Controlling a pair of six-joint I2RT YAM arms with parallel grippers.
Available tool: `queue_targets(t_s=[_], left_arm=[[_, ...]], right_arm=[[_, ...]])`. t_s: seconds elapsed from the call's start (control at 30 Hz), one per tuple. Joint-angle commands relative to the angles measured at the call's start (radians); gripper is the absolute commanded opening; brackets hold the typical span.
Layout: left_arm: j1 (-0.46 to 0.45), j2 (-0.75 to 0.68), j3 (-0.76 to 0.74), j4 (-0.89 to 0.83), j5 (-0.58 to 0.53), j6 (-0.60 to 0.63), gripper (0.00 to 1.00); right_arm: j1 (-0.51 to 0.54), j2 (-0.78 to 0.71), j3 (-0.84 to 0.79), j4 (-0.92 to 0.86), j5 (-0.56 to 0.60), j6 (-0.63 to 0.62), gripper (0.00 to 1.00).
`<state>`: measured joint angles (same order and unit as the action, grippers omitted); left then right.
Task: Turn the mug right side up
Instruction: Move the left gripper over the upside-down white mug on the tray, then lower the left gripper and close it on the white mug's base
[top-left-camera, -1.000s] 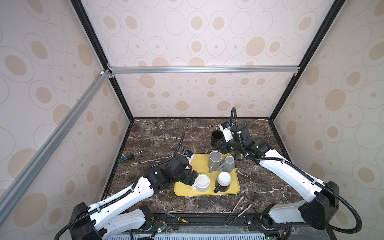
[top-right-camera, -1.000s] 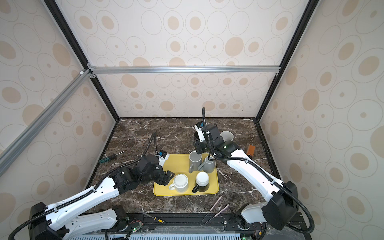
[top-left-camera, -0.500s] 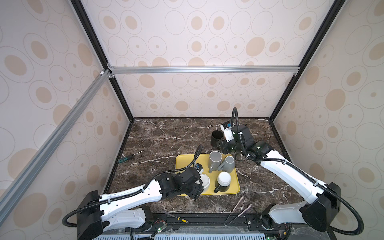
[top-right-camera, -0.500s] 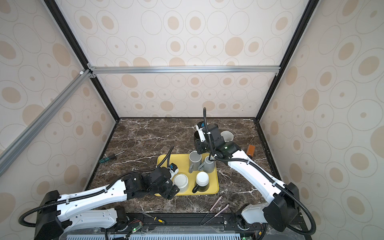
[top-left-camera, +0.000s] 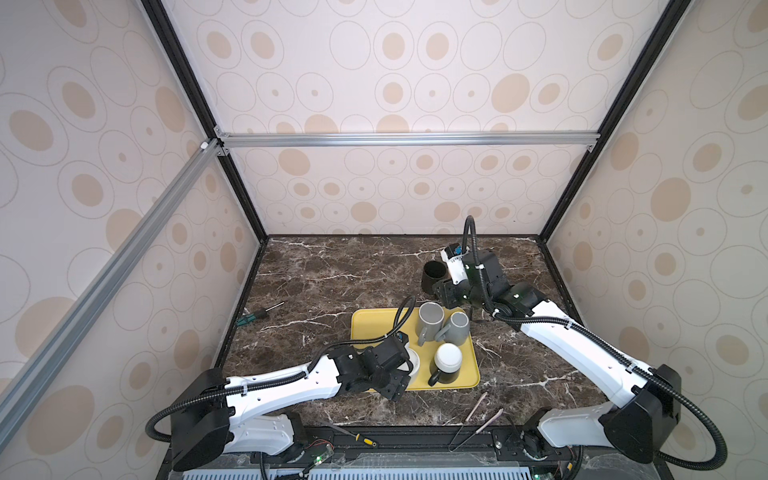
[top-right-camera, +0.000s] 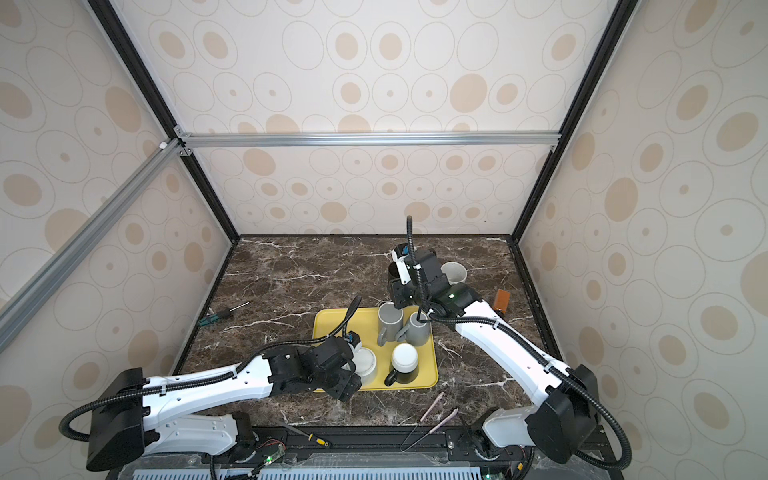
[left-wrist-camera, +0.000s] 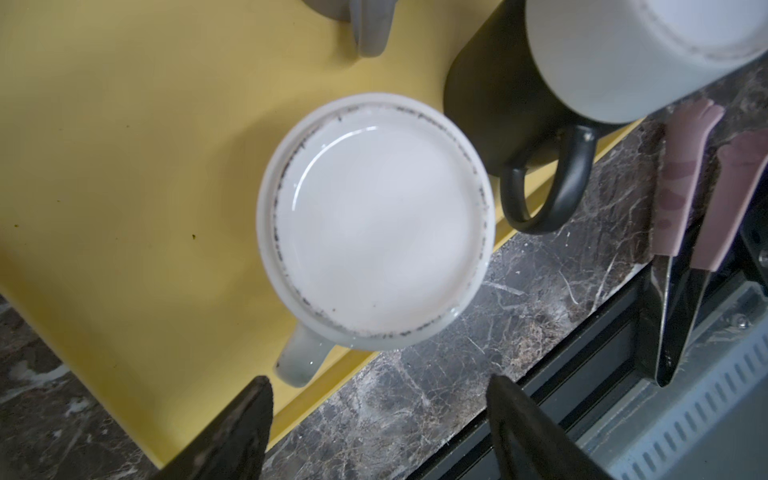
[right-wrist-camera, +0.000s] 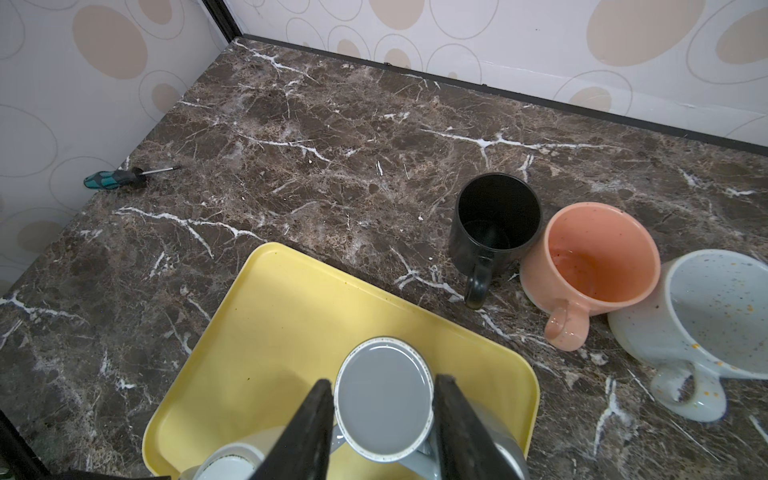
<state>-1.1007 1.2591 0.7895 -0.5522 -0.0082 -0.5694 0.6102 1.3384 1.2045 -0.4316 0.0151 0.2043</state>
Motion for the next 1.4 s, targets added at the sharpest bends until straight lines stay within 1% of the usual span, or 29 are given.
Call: queue_targets(t_s=[0.0,0.23,0.37,0.47,0.53,0.8,1.1,1.37], left_arm=[[-0.007,0.015,0.003,0.018,-0.011,-0.009,0.83],[0.001,0.028,-0.006,0.059,-0.004,-0.003,0.82],[0.004,0.031,-0.006,0.059,0.01,-0.003,0.76],[0.004,0.033,-0.013,0.055,0.017,-0.002,0.7],[0.005,0.032,-0.019,0.055,0.014,-0.004,0.68],[0.007,0.07,-0.022,0.075,-0.029,0.008,0.66],[0.034,0.11,-0.004,0.082,-0.036,0.042,0.55],[0.047,0.116,0.011,0.077,-0.077,0.064,0.48]], right_arm=[[0.001,-0.028,-0.026,0.013,-0.015,0.021,0.42],[0.002,-0.033,-0.032,0.007,-0.011,0.022,0.42],[0.001,-0.043,-0.037,0.01,0.006,0.022,0.42],[0.001,-0.044,-0.037,0.007,0.015,0.018,0.42],[0.002,-0.042,-0.037,0.005,0.017,0.017,0.42],[0.001,-0.038,-0.051,0.011,0.012,0.023,0.42],[0.001,-0.042,-0.061,0.021,0.014,0.024,0.41],[0.0,-0.044,-0.057,0.025,0.031,0.007,0.4]])
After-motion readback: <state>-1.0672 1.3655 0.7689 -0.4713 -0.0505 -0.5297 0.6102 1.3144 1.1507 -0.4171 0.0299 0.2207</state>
